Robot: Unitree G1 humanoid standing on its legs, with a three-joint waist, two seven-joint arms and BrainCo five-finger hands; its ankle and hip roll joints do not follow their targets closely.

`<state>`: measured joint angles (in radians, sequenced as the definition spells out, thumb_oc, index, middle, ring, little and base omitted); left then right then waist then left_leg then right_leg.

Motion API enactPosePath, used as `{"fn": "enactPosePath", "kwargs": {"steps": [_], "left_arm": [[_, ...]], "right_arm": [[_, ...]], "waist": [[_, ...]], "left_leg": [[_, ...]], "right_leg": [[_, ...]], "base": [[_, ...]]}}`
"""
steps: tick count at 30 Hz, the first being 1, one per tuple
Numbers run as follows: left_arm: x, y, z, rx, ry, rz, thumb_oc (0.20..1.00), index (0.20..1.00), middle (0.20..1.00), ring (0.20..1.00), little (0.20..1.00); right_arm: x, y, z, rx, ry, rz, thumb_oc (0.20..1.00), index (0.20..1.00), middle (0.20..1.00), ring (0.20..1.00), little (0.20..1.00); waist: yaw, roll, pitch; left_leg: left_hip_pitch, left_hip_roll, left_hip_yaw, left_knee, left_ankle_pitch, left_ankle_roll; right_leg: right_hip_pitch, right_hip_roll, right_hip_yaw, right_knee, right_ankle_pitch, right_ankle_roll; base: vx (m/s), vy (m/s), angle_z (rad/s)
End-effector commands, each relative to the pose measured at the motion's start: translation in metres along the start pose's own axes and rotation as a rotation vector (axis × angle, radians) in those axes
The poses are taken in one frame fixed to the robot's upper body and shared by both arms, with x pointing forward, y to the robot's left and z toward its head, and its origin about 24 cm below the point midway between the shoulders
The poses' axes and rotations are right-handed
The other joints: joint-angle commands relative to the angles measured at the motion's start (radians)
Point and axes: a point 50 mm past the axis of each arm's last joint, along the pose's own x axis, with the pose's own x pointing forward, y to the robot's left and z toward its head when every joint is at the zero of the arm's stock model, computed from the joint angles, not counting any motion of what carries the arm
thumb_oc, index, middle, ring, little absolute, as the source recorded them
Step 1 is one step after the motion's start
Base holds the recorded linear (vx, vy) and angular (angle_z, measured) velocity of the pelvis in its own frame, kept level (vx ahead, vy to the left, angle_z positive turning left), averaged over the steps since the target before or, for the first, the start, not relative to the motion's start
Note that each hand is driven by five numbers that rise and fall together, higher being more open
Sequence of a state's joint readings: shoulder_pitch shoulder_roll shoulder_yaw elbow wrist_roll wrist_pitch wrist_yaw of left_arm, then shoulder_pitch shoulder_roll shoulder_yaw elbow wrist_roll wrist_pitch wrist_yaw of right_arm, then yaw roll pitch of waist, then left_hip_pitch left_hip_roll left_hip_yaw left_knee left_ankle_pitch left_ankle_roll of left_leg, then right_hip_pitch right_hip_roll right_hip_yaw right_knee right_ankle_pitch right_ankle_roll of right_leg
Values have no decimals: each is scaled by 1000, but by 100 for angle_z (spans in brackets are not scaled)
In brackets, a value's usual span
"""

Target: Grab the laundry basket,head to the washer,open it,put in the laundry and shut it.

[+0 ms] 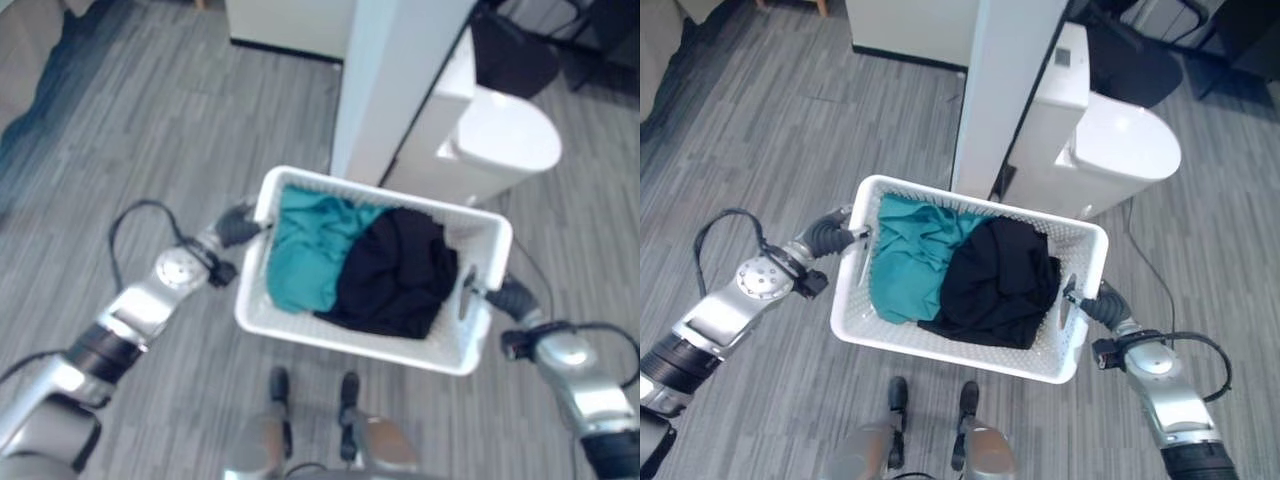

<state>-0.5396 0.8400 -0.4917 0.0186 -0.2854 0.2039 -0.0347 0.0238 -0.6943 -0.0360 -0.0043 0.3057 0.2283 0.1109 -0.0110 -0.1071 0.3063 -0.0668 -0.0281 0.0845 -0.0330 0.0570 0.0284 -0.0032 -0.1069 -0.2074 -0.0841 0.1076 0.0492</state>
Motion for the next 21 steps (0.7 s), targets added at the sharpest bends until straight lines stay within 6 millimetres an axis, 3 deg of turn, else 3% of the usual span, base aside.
{"fn": "enactPosePath", "kwargs": {"steps": [1,9,11,12,17,18,21], "left_arm": [[27,-9,44,-38,-205,-96,200,200,200,200,200],[48,-22,67,-12,-246,-136,200,200,200,200,200],[51,-27,73,0,-256,-155,200,200,200,200,200],[51,-27,73,0,-257,-155,200,200,200,200,200],[55,-29,78,11,-264,-159,200,200,200,200,200],[57,-30,79,16,-258,-162,200,200,200,200,200],[59,-32,80,19,-252,-163,200,200,200,200,200]], "right_arm": [[-3,-25,12,75,-56,9,200,200,200,200,200],[-4,-28,14,104,-69,-17,200,200,200,200,200],[-4,-32,15,108,-79,-43,200,200,200,200,200],[-4,-32,15,108,-79,-43,200,200,200,200,200],[-9,-33,12,136,-91,-84,200,200,200,200,200],[-11,-33,9,142,-82,-97,200,200,200,200,200],[-14,-34,5,150,-74,-112,200,200,200,200,200]], "waist": [[25,39,-167],[6,31,-153],[-5,38,-135],[-4,38,-135],[0,65,-130],[5,76,-140],[13,75,-153]], "left_leg": [[16,-19,-41,108,-141,18],[27,-33,-32,120,-157,40],[20,-32,-18,125,-157,47],[19,-32,-17,125,-158,47],[-6,-7,23,133,-142,49],[-19,5,46,137,-135,44],[-28,8,64,145,-134,38]], "right_leg": [[-48,-58,-40,167,-74,104],[-67,-69,-5,193,-39,126],[-106,-83,20,207,17,147],[-106,-83,21,207,17,147],[-100,-108,-34,327,-54,132],[-80,-120,-77,388,-82,126],[-56,-126,-106,421,-95,129]], "base": [[11,75,1],[-33,57,-5],[-135,51,-30],[-169,79,-33],[-126,69,-21],[-72,40,-26],[-76,18,-26]]}}
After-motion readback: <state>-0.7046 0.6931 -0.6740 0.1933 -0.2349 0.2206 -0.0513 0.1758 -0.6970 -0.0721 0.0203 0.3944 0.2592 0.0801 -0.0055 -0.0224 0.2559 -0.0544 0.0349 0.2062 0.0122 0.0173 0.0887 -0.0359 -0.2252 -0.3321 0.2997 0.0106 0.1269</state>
